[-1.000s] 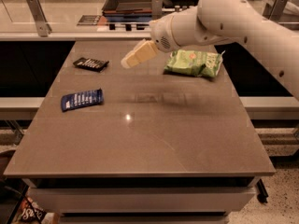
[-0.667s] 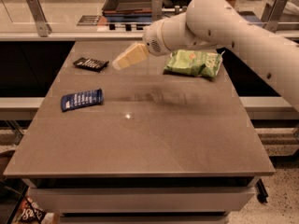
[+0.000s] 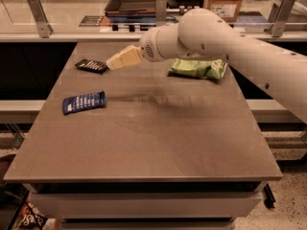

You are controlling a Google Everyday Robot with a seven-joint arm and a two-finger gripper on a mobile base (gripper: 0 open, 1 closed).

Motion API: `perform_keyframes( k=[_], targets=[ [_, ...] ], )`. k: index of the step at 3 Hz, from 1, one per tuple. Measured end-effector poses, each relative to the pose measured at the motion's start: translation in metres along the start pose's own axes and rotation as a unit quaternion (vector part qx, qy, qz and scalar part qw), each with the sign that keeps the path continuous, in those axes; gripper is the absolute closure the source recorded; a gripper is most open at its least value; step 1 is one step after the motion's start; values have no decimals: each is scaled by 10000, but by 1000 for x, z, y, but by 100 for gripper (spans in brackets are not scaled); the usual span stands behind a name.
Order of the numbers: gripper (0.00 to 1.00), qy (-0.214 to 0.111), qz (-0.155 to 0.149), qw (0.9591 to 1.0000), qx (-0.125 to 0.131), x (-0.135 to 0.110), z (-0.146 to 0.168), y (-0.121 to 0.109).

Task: Pick rxbar chocolate

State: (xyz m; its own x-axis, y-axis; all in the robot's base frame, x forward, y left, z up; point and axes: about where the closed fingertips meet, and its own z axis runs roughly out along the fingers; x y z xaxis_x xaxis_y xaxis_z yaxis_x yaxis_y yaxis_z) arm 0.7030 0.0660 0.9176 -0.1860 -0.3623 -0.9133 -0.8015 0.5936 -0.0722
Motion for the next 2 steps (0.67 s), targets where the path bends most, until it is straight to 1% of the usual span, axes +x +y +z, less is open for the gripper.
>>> perform_keyframes(
  k=[1,2],
  targets=[
    [0,30,-42,10000,-8,-1,-1,-1],
    [0,98,-18,9999,-81,7,15,-9]
  ],
)
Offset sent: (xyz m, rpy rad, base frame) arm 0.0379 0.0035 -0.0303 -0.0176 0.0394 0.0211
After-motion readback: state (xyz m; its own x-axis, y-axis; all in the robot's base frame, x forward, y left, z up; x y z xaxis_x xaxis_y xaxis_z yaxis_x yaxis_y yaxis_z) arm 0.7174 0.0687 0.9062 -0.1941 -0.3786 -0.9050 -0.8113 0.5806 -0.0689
